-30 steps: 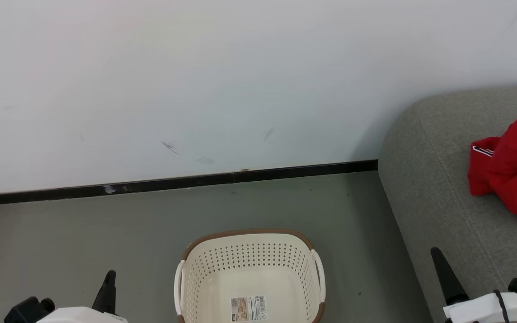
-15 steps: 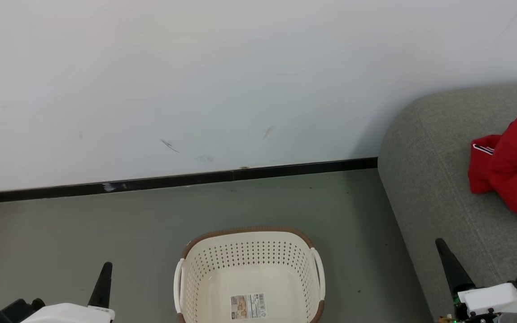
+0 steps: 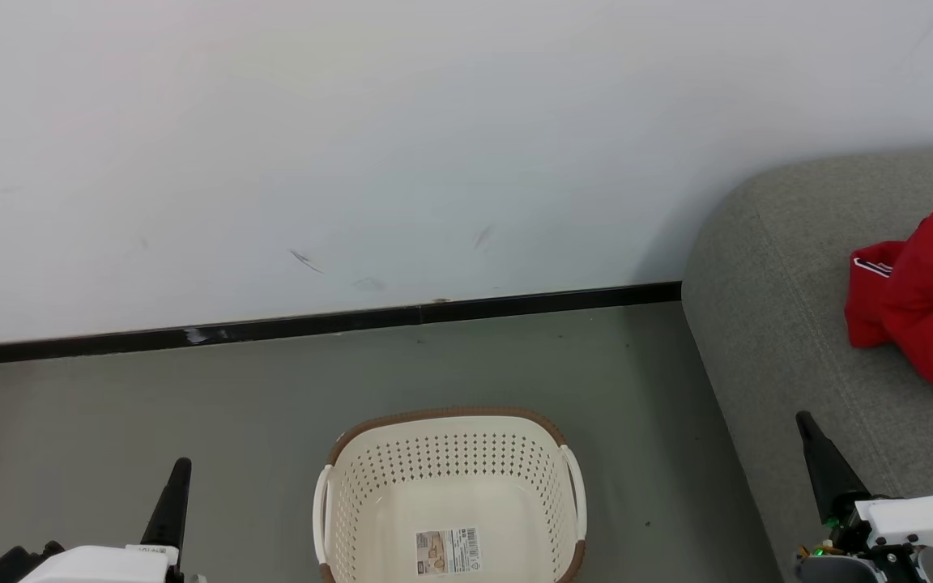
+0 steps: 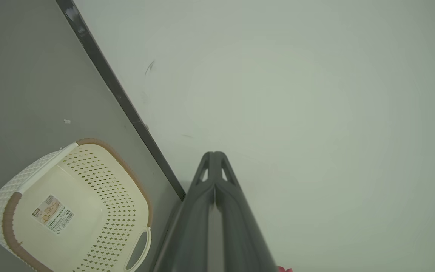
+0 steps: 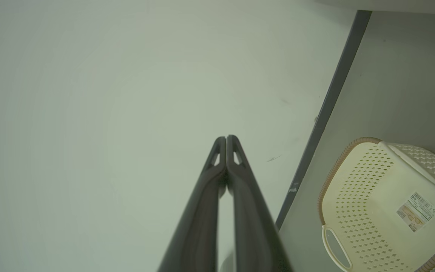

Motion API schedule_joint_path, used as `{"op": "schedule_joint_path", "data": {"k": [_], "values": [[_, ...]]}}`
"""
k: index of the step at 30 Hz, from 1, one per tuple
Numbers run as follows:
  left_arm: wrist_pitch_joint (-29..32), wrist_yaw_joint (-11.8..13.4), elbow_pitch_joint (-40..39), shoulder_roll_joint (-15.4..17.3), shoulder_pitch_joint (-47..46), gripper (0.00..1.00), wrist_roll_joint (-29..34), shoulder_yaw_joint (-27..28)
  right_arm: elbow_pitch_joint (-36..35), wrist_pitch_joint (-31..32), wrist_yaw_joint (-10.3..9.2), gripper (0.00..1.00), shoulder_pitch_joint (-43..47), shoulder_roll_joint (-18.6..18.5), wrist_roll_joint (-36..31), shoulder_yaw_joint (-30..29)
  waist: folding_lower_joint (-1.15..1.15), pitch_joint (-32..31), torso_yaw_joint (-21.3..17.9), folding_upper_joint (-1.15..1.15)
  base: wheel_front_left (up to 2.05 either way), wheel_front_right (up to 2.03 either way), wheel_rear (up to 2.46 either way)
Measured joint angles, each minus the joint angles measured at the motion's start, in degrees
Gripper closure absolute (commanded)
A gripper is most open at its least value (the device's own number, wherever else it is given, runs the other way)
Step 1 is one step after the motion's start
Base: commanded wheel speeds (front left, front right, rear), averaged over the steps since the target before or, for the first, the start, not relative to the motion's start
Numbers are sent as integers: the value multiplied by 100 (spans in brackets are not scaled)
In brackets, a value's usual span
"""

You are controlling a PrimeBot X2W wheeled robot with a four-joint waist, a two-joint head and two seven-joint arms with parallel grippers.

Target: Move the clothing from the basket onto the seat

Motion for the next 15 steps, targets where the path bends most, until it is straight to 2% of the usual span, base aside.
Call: {"op": "schedule_joint_path", "data": {"k": [10, 15], "values": [[159, -243, -1, -62, -70, 100, -676, 213, 51, 126, 0, 100, -132, -48, 892, -42, 0, 13, -4, 0, 0, 0, 0], [159, -244, 0, -66, -70, 100, -689, 230, 70, 126, 0, 100, -133, -51, 922, -49, -1, 13, -4, 0, 0, 0, 0]]}}
